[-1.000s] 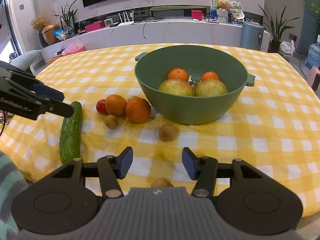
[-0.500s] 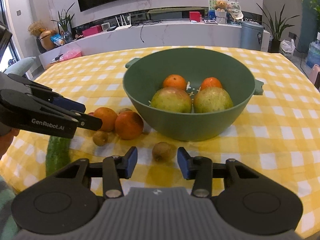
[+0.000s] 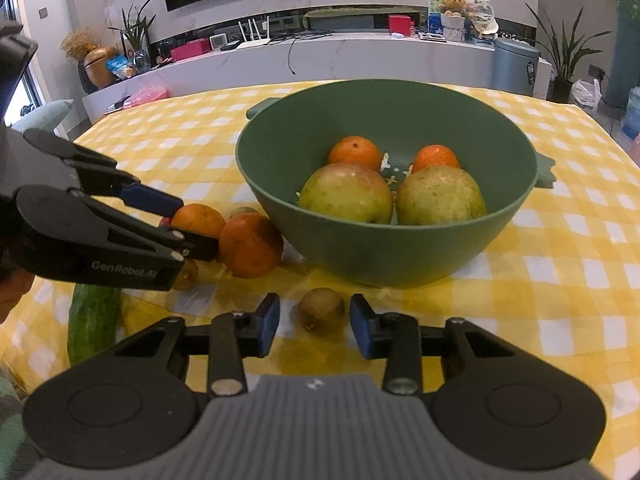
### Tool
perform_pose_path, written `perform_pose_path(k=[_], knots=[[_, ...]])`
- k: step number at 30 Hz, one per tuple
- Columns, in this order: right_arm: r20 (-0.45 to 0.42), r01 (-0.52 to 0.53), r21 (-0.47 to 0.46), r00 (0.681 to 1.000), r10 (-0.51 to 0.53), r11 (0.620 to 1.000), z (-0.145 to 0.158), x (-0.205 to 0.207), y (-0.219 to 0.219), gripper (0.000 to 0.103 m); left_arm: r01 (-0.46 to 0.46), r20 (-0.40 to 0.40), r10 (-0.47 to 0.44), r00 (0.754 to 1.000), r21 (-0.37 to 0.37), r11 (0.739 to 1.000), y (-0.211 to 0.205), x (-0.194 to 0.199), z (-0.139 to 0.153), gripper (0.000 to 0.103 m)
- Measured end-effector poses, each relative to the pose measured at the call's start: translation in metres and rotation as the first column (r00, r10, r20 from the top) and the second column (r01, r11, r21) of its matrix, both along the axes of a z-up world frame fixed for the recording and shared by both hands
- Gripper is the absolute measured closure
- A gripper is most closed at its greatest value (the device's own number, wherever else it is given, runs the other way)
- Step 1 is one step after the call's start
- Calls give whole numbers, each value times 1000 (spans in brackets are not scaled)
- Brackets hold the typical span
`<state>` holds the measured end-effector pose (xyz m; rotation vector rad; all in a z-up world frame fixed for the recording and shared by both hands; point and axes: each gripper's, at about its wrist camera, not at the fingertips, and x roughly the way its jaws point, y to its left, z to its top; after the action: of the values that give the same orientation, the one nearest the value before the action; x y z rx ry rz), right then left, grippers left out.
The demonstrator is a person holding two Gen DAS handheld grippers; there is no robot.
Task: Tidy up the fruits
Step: 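Grasp an orange with the left tool while the right tool grasps a brown kiwi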
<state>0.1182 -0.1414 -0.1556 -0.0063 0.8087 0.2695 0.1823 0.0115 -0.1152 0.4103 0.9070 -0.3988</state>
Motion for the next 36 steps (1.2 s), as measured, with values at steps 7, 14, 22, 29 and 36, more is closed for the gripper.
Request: perform_pose_path(k=[7,14,22,29,36], knots=[[-10,3,-17,1000,-3,1000,-3,5,-3,78,17,0,-17,1000,4,1000,0,-1,-1,44],[-12,-5,-15,1000,5,1000,-5,5,0,80,123,25,-125,992,78,989,-3,-11,-7,38],[-9,-9,-10,1000,9,1000,-7,6,-1,80,168,74,-186,980,193,967,-20,-21,-15,53],[-9,-11,0,1000,11,1000,-7,1,-3,80,158,81,-174,981,175,972,-20,-26,-10,53],[17,-13,4,1000,13,1000,5,-9,-9,80,95,71,-100,992,75,993,-7,-31,23,53]])
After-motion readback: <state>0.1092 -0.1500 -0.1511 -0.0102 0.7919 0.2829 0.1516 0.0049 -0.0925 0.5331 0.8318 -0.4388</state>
